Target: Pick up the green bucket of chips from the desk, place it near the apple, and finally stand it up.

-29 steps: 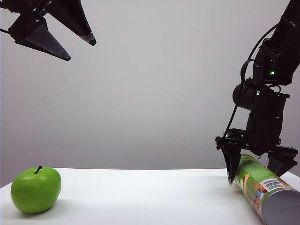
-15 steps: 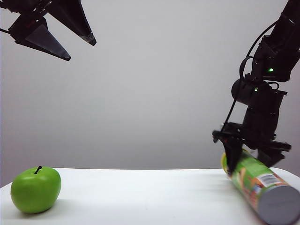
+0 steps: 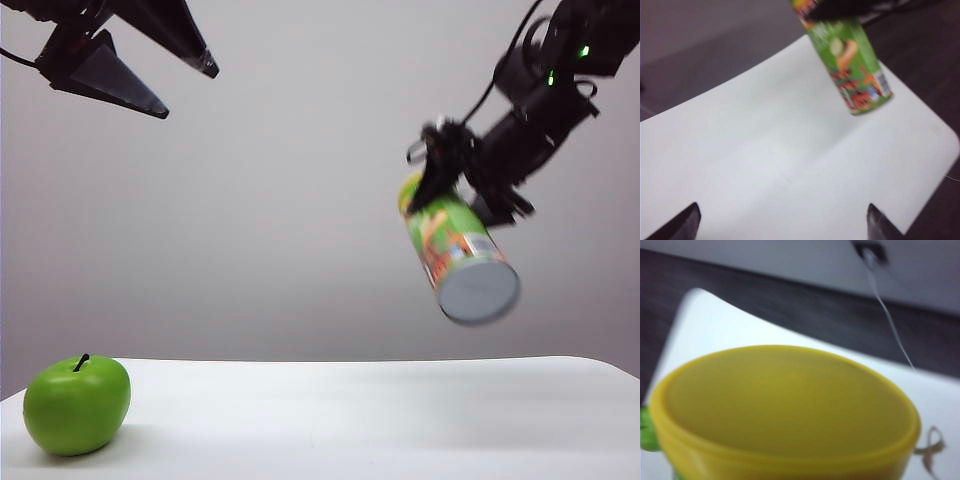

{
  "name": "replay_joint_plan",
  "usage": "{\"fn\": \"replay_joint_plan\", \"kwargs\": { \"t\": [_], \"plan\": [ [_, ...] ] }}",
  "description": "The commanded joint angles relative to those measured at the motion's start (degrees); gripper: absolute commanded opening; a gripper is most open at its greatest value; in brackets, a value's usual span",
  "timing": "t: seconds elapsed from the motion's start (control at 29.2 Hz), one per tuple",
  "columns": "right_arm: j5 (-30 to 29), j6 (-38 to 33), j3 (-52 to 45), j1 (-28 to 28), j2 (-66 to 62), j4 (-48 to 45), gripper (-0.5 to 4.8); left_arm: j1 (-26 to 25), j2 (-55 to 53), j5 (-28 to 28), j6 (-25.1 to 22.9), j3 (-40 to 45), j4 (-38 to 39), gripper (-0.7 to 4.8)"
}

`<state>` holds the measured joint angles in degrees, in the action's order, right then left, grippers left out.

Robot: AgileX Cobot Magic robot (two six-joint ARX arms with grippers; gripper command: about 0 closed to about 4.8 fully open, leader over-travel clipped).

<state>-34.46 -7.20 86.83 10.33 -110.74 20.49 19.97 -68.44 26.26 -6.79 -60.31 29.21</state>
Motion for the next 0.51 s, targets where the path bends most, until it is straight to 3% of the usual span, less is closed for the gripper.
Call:
{"fn": "replay_joint_plan", "kwargs": {
  "t": [0.03, 0.34, 0.51],
  "plan": [
    [-5.51, -0.31, 0.20, 0.33, 2.62, -6.91, 2.64, 0.00, 0.31, 0.98, -0.26, -0.22, -0.17, 4.27],
    [-7.58, 1.73, -0.66, 5.44, 4.46, -23.08, 2.64, -0.02, 2.51, -0.52, -0.04, -0.15, 0.02, 4.27],
    [-5.16, 3.28, -8.11, 10.10, 4.46, -44.15, 2.40, -0.02, 6.34, -6.29, -0.31, 0.15, 1.38, 4.31]
  ]
}}
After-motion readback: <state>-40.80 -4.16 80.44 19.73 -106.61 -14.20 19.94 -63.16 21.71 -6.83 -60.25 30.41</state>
